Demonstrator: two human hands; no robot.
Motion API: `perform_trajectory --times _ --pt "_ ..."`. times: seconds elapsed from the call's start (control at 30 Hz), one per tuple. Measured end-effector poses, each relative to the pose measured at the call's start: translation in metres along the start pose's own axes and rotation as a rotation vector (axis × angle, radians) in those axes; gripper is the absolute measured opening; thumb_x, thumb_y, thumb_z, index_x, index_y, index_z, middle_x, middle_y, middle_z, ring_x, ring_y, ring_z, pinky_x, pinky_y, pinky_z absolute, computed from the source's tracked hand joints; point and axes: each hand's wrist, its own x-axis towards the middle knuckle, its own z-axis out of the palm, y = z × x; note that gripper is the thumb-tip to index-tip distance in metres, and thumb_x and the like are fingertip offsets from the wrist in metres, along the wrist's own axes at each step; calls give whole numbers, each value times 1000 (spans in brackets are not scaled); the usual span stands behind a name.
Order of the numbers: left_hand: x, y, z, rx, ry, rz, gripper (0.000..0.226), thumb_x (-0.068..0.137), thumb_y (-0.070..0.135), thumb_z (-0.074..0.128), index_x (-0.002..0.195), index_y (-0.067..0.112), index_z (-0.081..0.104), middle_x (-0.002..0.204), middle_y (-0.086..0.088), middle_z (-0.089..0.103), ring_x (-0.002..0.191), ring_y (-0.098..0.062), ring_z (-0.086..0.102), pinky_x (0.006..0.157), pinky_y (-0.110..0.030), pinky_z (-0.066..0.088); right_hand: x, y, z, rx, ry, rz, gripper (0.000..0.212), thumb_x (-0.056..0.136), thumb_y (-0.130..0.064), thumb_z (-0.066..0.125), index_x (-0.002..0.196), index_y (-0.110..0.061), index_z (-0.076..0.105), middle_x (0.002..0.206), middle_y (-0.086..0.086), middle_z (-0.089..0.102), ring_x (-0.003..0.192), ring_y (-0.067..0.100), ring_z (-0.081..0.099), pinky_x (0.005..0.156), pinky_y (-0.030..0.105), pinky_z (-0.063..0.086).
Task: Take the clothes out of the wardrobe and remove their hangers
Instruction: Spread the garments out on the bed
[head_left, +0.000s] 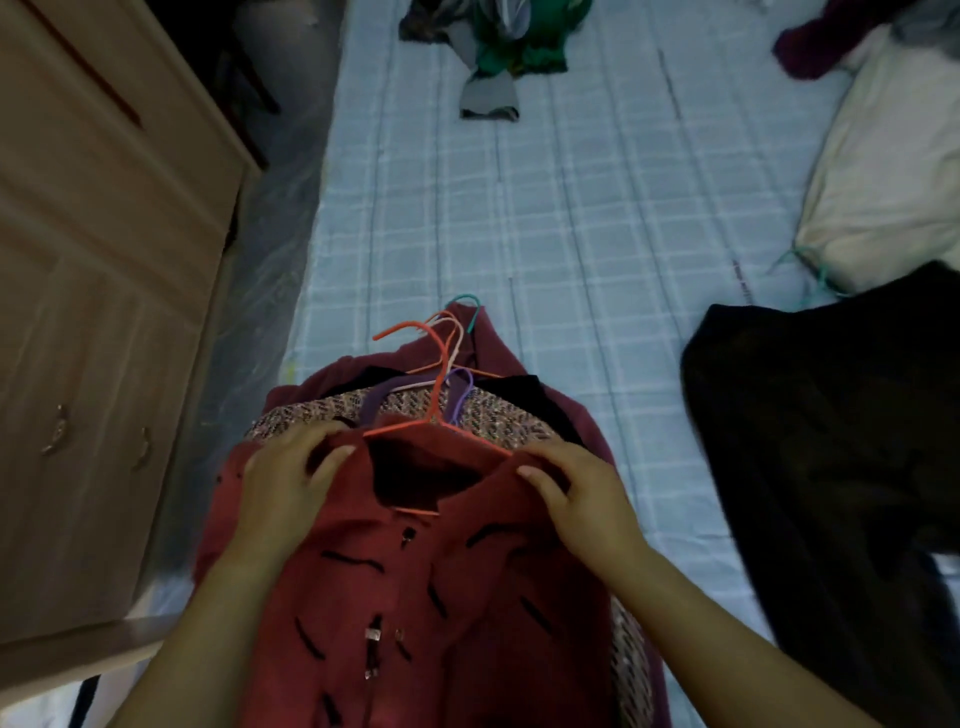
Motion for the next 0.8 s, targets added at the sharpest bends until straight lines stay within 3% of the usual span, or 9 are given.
perform_trajectory --times 0.13,0.4,0.5,0.63,0.8 --pt "-54 61 -28 -17 47 74 32 80 44 53 100 22 67 102 7 66 97 -14 60 85 -32 44 -64 -8 -54 39 80 -41 21 85 -23 66 105 -28 68 100 -10 67 95 3 59 88 15 42" --pt "-181 250 -45 -55 231 372 30 81 46 53 98 26 69 96 7 68 92 -17 64 79 -47 49 -242 14 -198 106 389 -100 21 83 -17 68 103 -25 70 95 -10 67 91 -2 60 86 8 40" --pt "-233 328 -10 -86 192 456 29 82 46 52 98 28 68 97 11 67 94 -14 63 79 -48 48 -320 46 -253 61 537 -34 22 82 -16 69 101 -27 70 89 -8 67 88 2 60 85 7 39" --pt "-292 419 48 -169 116 531 28 81 50 50 95 31 65 95 9 68 92 -18 65 79 -50 48 -415 93 -323 12 708 88 24 78 -15 73 98 -29 71 85 -18 64 85 0 60 81 11 43" --pt "-337 537 97 -281 -11 643 25 81 49 49 95 33 62 93 13 63 92 -16 62 83 -49 48 -491 137 -410 -66 968 185 24 78 -14 73 100 -23 72 85 -6 65 83 8 61 82 20 46"
